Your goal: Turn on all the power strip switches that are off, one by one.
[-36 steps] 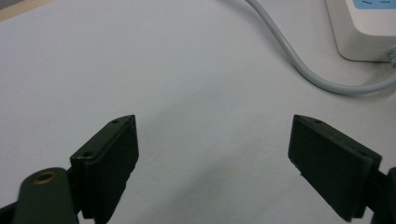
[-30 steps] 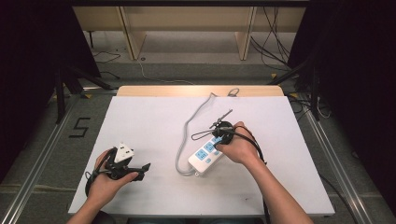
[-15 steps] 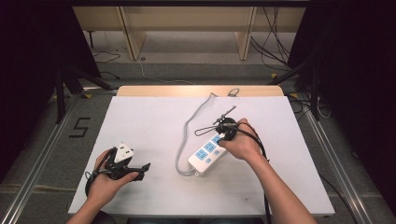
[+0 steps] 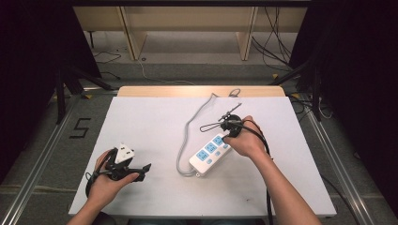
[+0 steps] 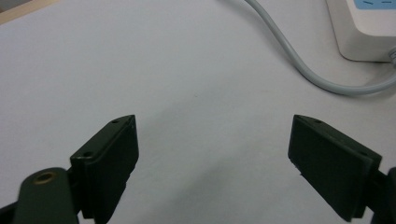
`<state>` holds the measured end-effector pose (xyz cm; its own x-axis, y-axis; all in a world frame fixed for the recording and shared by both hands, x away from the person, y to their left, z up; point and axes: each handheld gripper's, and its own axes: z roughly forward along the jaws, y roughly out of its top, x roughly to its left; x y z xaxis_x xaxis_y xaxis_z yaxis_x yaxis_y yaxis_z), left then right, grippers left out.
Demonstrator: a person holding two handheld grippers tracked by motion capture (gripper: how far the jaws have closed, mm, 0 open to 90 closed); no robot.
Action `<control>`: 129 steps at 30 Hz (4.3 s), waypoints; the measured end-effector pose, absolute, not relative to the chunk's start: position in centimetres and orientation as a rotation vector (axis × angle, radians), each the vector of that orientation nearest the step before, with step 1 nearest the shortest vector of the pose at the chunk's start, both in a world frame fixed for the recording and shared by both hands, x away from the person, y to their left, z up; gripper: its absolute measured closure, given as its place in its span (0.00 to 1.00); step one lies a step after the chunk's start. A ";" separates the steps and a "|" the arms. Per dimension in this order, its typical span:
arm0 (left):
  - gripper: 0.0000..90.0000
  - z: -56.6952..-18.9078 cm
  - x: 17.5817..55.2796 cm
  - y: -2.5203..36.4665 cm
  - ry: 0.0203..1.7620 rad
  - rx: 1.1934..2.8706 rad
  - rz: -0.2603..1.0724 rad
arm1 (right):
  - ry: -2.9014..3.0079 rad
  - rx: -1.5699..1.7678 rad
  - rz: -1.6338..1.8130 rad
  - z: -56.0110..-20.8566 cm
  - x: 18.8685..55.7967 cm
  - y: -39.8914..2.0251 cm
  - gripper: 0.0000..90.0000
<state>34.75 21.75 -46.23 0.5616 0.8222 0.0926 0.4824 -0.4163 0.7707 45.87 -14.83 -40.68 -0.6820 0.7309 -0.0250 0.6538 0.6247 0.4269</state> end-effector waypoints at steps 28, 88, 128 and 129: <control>0.18 -46.3 34.7 21.7 1.041 2.081 0.610 | 2.662 1.182 0.520 -41.8 47.2 -15.3 1.00; 0.18 -46.2 34.7 21.6 1.036 2.080 0.608 | 2.731 1.165 0.410 -42.8 47.7 -14.3 1.00; 0.18 -46.3 34.7 21.6 1.029 2.093 0.605 | 2.718 1.176 0.427 -43.0 47.5 -14.5 1.00; 0.18 -46.3 34.7 21.6 1.029 2.094 0.605 | 2.717 1.176 0.434 -43.0 47.5 -14.6 1.00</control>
<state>34.74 21.56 -46.29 0.5721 0.8146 0.0950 0.4793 -0.4261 0.7672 47.54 -14.63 -42.97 -0.6817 0.7313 -0.0219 0.6881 0.6509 0.3207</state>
